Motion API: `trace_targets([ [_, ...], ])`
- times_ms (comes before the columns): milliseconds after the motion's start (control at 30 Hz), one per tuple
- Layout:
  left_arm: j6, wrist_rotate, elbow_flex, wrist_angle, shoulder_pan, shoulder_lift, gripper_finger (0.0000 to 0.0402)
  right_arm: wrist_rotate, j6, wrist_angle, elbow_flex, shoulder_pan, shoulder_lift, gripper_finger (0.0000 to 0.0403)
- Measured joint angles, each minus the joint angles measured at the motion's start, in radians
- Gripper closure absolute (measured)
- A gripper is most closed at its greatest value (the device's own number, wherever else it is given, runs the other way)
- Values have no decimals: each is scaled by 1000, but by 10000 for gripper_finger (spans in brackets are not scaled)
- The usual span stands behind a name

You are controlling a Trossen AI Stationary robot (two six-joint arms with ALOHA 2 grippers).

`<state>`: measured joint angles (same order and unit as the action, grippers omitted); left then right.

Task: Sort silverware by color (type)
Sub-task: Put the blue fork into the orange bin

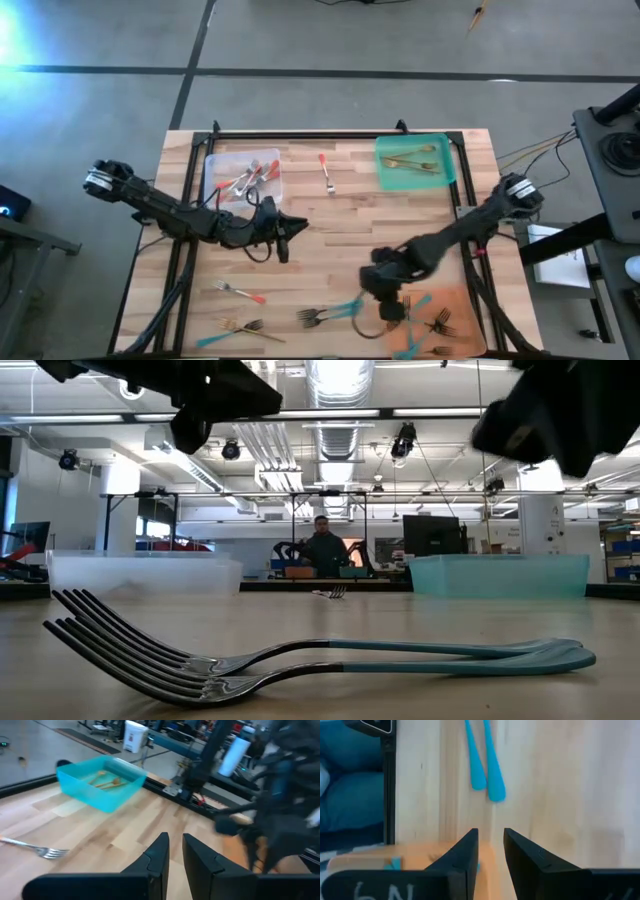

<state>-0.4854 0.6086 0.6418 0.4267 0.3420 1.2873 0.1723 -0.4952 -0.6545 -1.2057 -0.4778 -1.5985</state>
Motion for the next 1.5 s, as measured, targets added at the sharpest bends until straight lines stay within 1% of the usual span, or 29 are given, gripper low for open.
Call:
trace_targets([
  [100, 0, 0, 0, 0, 42, -13, 364, 83, 79, 103, -1, 39, -65, 321],
  [167, 0, 0, 0, 0, 70, -25, 364, 108, 124, 120, -23, 57, -105, 319],
  [300, 2, 0, 1, 1, 120, -59, 364, 108, 223, 116, -97, 74, -187, 314],
  [467, 13, 1, 1, 0, 160, -96, 364, 109, 396, 122, -226, 72, -317, 318],
  [567, 25, 2, 1, 0, 176, -117, 364, 108, 438, 118, -305, 72, -400, 322],
  [633, 31, 2, 1, 0, 184, -132, 365, 86, 458, 113, -356, 75, -446, 325],
  [733, 32, 2, 1, 0, 197, -149, 365, 16, 479, 109, -420, 79, -498, 328],
  [767, 32, 3, 1, 0, 203, -151, 365, 6, 485, 106, -432, 80, -510, 328],
  [867, 32, 3, 1, 0, 221, -155, 365, 11, 486, 102, -453, 84, -533, 327],
  [1067, 32, 3, 1, -1, 249, -145, 365, 12, 447, 103, -455, 84, -538, 321],
  [1333, 32, 4, 1, 0, 252, -144, 365, 16, 398, 111, -454, 75, -545, 330],
  [1500, 32, 5, 1, 0, 253, -144, 365, 23, 390, 121, -454, 65, -557, 325],
])
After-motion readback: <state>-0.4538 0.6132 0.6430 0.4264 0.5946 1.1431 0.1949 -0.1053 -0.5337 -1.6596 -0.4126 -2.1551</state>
